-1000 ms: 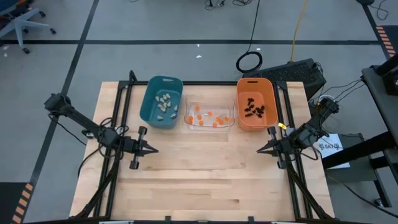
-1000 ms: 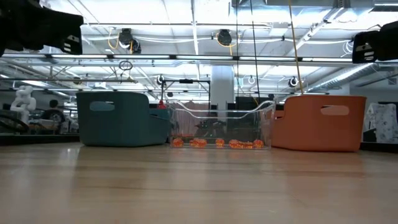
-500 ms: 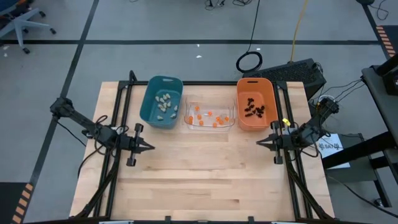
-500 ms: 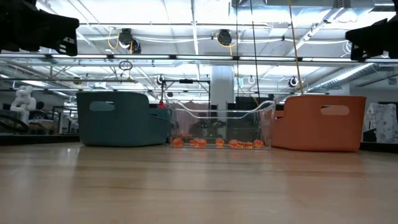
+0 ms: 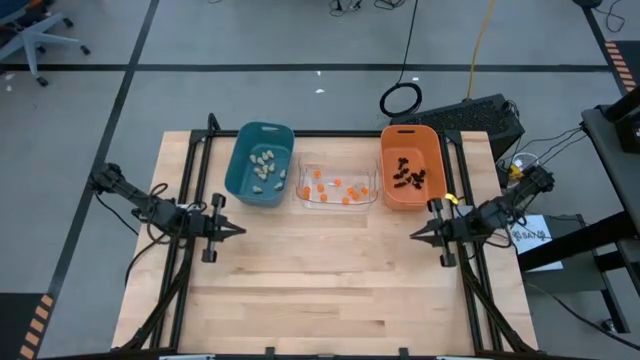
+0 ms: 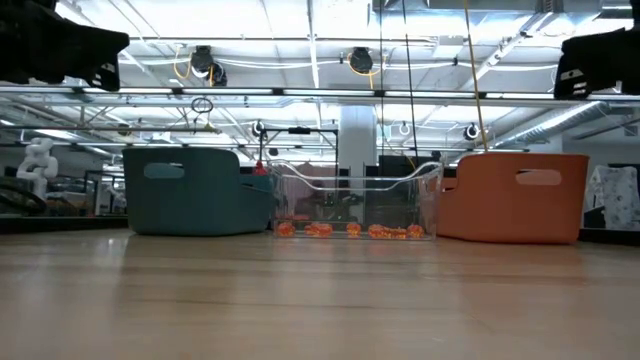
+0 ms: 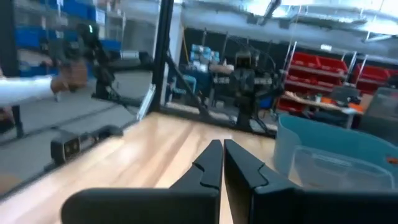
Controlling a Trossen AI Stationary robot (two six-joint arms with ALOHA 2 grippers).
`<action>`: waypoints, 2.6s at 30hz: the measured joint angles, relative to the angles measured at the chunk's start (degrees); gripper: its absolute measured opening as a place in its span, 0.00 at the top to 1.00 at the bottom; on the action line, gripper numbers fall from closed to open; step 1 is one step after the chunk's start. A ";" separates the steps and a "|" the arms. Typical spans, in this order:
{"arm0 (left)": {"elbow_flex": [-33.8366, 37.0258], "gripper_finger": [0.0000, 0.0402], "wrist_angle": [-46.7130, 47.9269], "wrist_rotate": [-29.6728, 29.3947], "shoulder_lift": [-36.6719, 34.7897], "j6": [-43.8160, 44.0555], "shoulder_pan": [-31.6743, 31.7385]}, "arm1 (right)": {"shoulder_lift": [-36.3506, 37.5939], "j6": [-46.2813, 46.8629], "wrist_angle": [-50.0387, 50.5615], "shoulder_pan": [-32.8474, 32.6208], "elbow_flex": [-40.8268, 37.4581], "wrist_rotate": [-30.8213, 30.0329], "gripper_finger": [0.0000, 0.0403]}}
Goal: Sort Halloween decoration
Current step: Return to Home Position
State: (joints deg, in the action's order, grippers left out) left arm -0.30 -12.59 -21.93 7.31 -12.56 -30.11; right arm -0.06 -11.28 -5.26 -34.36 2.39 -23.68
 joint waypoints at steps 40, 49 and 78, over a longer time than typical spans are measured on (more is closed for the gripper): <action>0.05 1.00 4.99 -5.60 -1.47 4.77 0.04 | -0.43 1.45 3.46 30.68 -1.48 28.28 1.00; 0.05 1.00 6.51 -6.28 -1.47 6.23 0.04 | -0.59 4.49 4.24 30.66 -1.50 24.02 1.00; 0.05 1.00 9.28 9.94 -4.76 2.97 16.64 | -0.59 3.09 3.49 30.63 -1.52 23.74 1.00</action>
State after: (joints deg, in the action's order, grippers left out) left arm -0.25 -3.31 -11.99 2.56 -9.58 -13.46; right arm -0.64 -8.19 -1.76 -3.73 0.87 0.05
